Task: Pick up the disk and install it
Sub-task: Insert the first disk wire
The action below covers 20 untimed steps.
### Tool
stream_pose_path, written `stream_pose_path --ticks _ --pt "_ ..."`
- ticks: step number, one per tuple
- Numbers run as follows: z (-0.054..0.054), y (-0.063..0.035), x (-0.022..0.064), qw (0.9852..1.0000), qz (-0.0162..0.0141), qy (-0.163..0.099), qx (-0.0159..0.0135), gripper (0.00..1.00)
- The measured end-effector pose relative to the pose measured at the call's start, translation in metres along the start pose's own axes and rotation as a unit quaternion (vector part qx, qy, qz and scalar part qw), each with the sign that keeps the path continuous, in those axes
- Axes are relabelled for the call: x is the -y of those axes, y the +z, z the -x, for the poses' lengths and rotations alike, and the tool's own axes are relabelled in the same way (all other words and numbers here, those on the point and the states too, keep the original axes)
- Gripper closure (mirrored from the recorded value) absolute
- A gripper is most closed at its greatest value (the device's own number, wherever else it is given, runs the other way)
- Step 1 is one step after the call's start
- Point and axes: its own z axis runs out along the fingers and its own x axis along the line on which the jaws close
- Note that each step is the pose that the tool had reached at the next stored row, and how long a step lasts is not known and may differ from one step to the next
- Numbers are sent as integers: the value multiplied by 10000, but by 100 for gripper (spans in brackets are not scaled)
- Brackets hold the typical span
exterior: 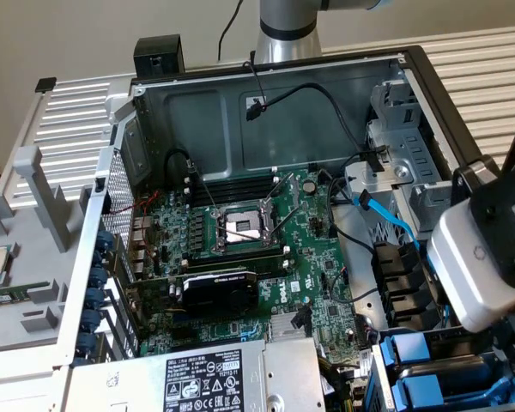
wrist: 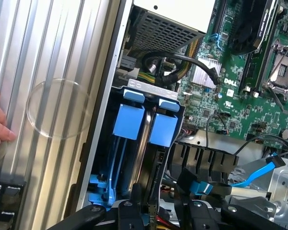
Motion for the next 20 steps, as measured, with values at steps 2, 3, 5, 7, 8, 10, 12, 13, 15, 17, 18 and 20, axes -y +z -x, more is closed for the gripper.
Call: stream_pose_path --ticks 2,3,5,7,8,10,12,13,15,17,18,20 --pt "0 0 0 10000 0 0 2 60" --pt "0 0 0 10000 0 0 2 60" --pt "0 0 0 10000 0 -1 3 62" --pt "0 0 0 10000 0 -2 3 69" --pt "-1 0 0 10000 1 -2 3 75" --pt "-1 0 0 10000 1 -3 4 81" --pt "-2 0 0 10000 4 -3 6 83" --pt "-2 -1 0 10000 4 -3 6 83" --pt "-2 -1 1 10000 4 -4 6 83" --pt "1 -7 2 10000 4 -4 5 83" --pt "8 -21 4 10000 6 -5 1 83" --pt "31 -54 12 10000 12 -6 -28 83"
